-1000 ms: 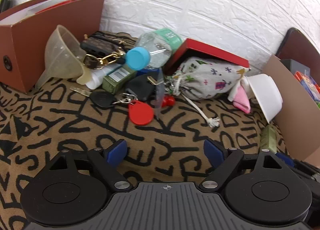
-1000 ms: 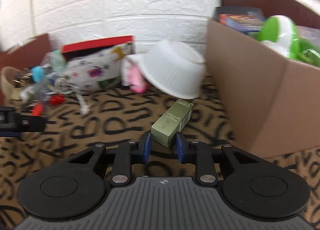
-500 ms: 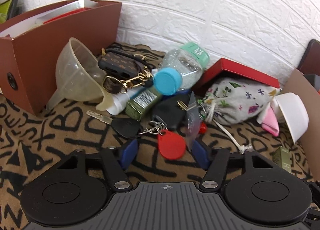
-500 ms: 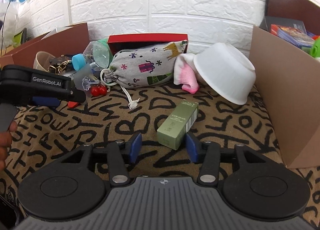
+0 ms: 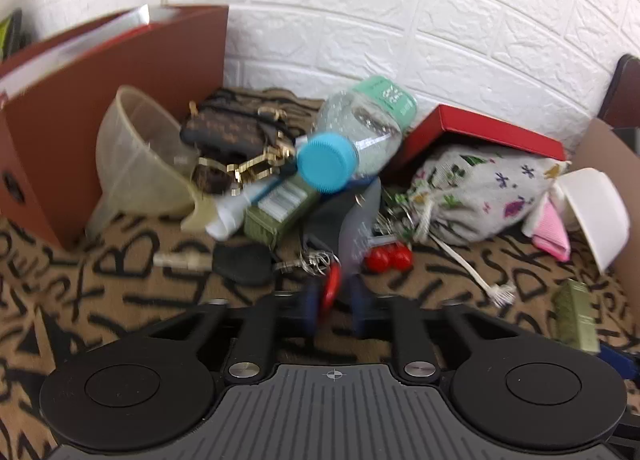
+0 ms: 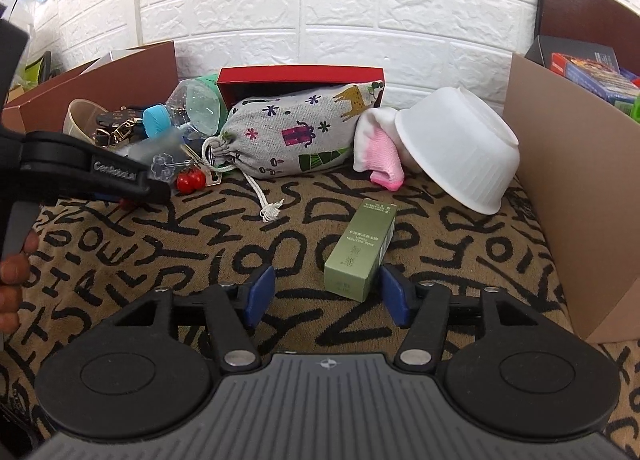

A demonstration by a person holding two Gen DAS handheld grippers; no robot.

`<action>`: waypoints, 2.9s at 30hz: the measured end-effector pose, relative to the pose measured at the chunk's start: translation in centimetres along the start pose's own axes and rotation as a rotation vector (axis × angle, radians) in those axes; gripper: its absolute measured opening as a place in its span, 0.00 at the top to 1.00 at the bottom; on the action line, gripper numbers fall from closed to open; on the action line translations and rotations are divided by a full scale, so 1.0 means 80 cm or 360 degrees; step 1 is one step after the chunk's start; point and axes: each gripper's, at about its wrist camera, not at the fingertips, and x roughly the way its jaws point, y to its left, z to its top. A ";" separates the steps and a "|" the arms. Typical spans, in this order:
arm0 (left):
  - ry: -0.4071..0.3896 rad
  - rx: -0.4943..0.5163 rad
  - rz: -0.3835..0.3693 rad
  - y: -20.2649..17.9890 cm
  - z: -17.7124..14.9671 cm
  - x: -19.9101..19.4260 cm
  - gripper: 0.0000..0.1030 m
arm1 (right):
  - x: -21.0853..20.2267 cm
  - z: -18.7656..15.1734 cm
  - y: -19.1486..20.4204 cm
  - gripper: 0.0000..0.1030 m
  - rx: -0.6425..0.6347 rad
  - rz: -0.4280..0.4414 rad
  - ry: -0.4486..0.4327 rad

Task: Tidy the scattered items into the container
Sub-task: 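Close the right gripper on the olive-green box while the left gripper closes on the red key tag, then lift the green box with the right gripper while the left gripper lifts the car keys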

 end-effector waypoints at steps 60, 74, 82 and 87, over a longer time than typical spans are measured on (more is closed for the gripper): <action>0.0043 0.0075 -0.0075 -0.001 -0.058 -0.071 0.82 | -0.011 0.007 0.001 0.25 -0.0045 -0.0089 0.0058; 0.0049 0.0069 -0.0116 -0.004 -0.055 -0.074 0.92 | 0.006 0.015 0.002 0.75 0.0001 -0.0024 0.0065; -0.0042 0.0064 -0.0172 -0.011 -0.063 -0.115 0.94 | -0.035 0.001 0.021 0.75 0.0048 0.0302 0.0107; -0.0154 0.0069 -0.0209 -0.010 -0.053 -0.151 1.00 | -0.060 0.003 0.034 0.75 0.0037 0.0382 0.0071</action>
